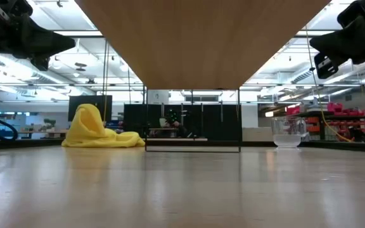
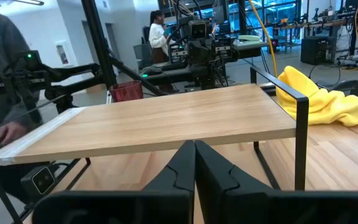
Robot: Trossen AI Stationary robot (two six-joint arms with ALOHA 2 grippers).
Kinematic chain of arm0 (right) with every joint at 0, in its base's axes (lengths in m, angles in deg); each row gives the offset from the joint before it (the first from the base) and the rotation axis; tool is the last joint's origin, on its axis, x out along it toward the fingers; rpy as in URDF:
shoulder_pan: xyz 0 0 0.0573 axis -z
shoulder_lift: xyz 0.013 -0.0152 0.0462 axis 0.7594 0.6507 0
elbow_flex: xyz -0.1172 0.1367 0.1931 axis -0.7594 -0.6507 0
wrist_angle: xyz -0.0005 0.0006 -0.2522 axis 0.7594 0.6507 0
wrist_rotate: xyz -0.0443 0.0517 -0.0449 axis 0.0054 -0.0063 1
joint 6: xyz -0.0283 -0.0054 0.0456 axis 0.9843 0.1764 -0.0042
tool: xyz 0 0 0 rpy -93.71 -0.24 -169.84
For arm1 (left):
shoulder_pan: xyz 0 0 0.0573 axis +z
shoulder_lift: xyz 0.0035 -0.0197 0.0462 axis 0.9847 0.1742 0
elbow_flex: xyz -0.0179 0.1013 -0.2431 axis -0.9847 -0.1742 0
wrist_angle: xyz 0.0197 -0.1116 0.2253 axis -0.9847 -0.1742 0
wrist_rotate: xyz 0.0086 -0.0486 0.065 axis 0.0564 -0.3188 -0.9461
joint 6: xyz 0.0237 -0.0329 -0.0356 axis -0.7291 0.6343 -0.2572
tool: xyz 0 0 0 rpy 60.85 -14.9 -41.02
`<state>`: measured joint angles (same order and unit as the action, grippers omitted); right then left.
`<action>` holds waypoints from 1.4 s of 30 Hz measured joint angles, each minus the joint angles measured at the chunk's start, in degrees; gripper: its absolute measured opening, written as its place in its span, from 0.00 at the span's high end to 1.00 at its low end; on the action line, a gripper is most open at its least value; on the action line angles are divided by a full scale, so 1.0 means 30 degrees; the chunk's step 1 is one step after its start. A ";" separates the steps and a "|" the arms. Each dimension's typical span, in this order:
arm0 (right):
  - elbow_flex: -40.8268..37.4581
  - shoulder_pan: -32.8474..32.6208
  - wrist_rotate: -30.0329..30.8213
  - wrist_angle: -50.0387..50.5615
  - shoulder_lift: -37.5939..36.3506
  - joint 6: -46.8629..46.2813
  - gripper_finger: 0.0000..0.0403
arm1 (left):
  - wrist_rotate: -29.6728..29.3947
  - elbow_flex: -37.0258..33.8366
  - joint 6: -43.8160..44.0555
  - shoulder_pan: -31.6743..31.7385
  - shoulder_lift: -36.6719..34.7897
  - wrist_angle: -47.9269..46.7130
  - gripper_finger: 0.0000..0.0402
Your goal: Stack small to large cups/mugs on shelf
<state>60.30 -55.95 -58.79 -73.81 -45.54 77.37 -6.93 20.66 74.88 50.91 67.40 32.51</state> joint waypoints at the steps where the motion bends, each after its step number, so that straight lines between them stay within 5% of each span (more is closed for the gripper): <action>1: 0.0005 0.0000 -0.0006 -0.0006 0.0000 0.0006 0.97 | 0.0005 0.0000 -0.0001 -0.0006 0.0001 0.0000 0.94; 42: 0.0004 0.0000 0.0005 -0.0917 0.0000 -0.1589 0.97 | -0.0001 0.0000 0.0018 -0.0007 0.0000 0.0022 0.94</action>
<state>60.31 -55.95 -58.78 -76.56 -45.54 72.61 -6.93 20.66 74.93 50.89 67.40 32.58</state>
